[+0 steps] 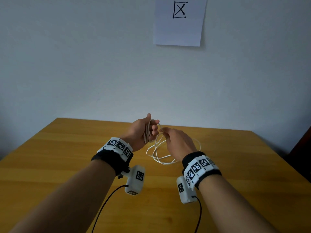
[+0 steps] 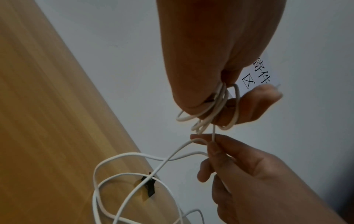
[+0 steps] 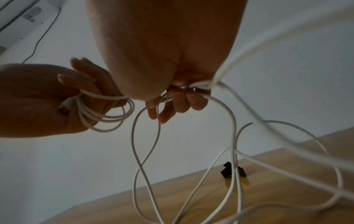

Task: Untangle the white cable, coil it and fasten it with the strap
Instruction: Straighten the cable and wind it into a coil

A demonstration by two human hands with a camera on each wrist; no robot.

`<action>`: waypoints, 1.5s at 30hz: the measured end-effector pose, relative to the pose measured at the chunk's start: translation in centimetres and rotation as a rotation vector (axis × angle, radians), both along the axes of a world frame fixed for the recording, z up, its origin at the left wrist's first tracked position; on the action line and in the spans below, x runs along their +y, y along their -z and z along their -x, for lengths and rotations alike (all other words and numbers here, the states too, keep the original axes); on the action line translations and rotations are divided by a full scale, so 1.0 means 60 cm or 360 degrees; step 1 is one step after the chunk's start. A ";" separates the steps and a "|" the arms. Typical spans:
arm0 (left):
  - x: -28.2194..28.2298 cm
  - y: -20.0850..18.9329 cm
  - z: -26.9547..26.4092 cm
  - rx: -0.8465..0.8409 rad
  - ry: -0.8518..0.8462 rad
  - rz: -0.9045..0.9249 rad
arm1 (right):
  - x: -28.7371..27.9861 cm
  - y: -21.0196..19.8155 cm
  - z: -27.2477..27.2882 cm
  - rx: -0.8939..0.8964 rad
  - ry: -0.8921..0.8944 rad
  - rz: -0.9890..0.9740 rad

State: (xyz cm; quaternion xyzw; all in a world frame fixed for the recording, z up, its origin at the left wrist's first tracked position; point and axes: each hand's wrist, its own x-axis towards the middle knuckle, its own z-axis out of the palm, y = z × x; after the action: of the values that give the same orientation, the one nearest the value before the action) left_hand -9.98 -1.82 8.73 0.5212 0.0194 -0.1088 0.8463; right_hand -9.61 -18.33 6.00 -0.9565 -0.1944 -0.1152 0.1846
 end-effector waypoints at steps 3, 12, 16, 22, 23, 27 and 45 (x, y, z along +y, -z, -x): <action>-0.001 -0.001 -0.002 -0.0036 -0.0014 -0.0042 | 0.004 -0.002 -0.001 -0.0016 -0.0025 -0.0012; 0.006 0.003 0.011 -0.0009 0.0030 0.0004 | 0.002 0.008 -0.013 0.0090 0.0060 -0.0843; -0.003 0.004 0.012 0.0007 0.0051 -0.0036 | 0.008 -0.001 -0.003 0.0218 -0.0050 -0.0987; -0.004 -0.002 0.015 0.0056 0.0249 0.0198 | 0.016 -0.019 -0.001 0.0594 -0.0244 -0.1373; -0.005 -0.001 0.015 0.0061 0.0234 0.0176 | 0.016 -0.019 -0.002 0.0598 -0.0232 -0.1394; -0.009 0.007 0.007 0.0070 0.0101 0.0005 | 0.019 -0.016 -0.008 0.0579 -0.0218 -0.1274; 0.008 0.006 -0.007 0.0039 -0.0256 -0.0118 | -0.009 -0.007 -0.027 0.0185 -0.0139 -0.0591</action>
State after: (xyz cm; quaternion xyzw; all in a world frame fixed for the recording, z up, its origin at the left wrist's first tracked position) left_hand -9.58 -1.37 8.35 0.5475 0.0754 -0.0462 0.8321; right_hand -7.99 -18.90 6.44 -0.9017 -0.2001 -0.0857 0.3736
